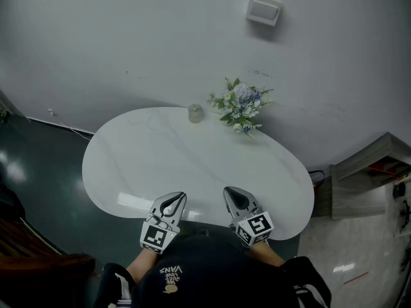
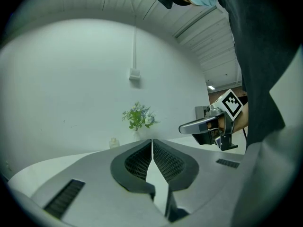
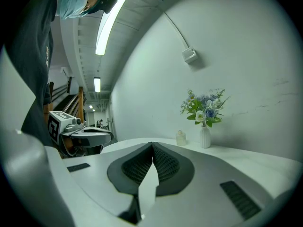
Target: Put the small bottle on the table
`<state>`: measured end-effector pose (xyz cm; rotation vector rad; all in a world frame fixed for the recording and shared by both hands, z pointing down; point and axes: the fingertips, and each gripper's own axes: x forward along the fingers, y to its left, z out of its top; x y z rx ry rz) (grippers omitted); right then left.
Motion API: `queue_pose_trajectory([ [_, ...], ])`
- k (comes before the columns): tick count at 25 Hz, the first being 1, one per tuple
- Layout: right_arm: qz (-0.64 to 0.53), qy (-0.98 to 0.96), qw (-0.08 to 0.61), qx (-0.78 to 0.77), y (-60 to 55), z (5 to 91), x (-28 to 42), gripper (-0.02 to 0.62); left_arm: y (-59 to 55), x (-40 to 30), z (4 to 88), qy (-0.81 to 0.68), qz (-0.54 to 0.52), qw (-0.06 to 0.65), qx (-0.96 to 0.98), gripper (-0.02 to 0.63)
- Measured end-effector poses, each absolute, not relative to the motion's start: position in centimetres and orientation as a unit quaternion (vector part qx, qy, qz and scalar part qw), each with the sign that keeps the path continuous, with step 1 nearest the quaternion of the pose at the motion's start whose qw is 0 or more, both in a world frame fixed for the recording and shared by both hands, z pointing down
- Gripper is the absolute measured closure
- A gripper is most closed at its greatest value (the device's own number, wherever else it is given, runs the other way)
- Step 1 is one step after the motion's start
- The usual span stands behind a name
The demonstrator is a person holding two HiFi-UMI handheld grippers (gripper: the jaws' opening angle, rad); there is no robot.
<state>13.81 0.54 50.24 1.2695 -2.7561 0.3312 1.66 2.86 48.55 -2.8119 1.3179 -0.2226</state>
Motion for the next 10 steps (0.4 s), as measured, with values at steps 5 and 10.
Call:
queue_pose_trajectory([
  [5, 0.115, -0.902, 0.048, 0.413, 0.84, 50.47, 13.92, 0.552, 2.94, 1.72, 48.69, 0.42, -0.078, 0.014, -0.904, 0.577],
  [10, 0.116, -0.902, 0.048, 0.414, 0.45, 50.39, 13.76, 0.552, 2.69, 1.3, 48.94, 0.421, -0.084, 0.007, -0.903, 0.577],
])
